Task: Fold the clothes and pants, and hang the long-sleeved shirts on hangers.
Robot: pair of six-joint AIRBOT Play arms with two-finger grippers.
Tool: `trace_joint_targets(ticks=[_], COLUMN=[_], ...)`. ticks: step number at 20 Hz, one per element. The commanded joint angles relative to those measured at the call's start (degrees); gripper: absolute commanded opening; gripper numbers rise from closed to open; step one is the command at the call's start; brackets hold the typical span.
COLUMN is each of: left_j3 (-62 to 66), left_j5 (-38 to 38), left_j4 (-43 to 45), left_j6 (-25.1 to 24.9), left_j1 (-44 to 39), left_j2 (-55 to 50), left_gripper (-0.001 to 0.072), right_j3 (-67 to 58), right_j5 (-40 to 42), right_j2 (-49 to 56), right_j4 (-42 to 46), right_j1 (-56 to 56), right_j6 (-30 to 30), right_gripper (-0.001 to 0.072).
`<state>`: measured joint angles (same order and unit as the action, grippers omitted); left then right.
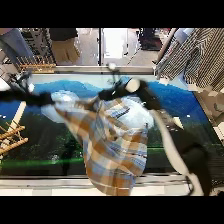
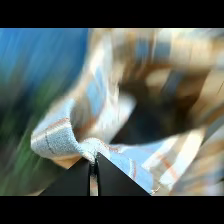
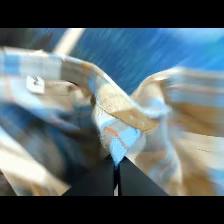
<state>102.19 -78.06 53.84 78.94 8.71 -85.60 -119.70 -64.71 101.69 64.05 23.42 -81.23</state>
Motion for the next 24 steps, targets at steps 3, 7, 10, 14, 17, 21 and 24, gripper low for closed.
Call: trace_joint_targets(ticks=[3,7,10,14,17,21,24], left_j3=[21.33,8.55,-0.35,-5.25,-11.91,-23.63,-32.11], left_j5=[-1.55,-8.02,-10.27,-16.76,-3.85,10.71,24.22], left_j4=[-23.58,-16.26,-1.77,36.00,42.47,39.08,36.48], left_j6=[-5.46,-5.49,-0.61,2.82,5.79,6.82,7.72], left_j1=[-1.14,-3.37,-2.19,6.67,21.94,40.68,48.33], left_j2=[2.99,5.38,5.57,7.56,12.83,15.67,14.95], left_gripper=[0.0011,0.0011,0.0589,0.0629,0.0629,0.0567,0.0567], right_j3=[0.00,3.21,10.49,13.97,14.05,13.99,13.99], right_j5=[1.90,2.38,2.29,-0.68,-0.52,2.60,4.63], right_j2=[-28.11,-29.38,-24.22,-15.96,-13.29,-13.22,-13.22], right_j4=[18.78,20.09,19.15,14.40,13.33,13.53,13.53], right_j1=[2.38,4.48,4.48,4.48,4.48,4.48,4.48], right_j6=[-5.73,-10.73,-12.79,-12.57,-11.85,-10.47,-10.47], right_gripper=[0.0035,0.0035,0.0035,0.0036,0.0038,0.0038,0.0038])
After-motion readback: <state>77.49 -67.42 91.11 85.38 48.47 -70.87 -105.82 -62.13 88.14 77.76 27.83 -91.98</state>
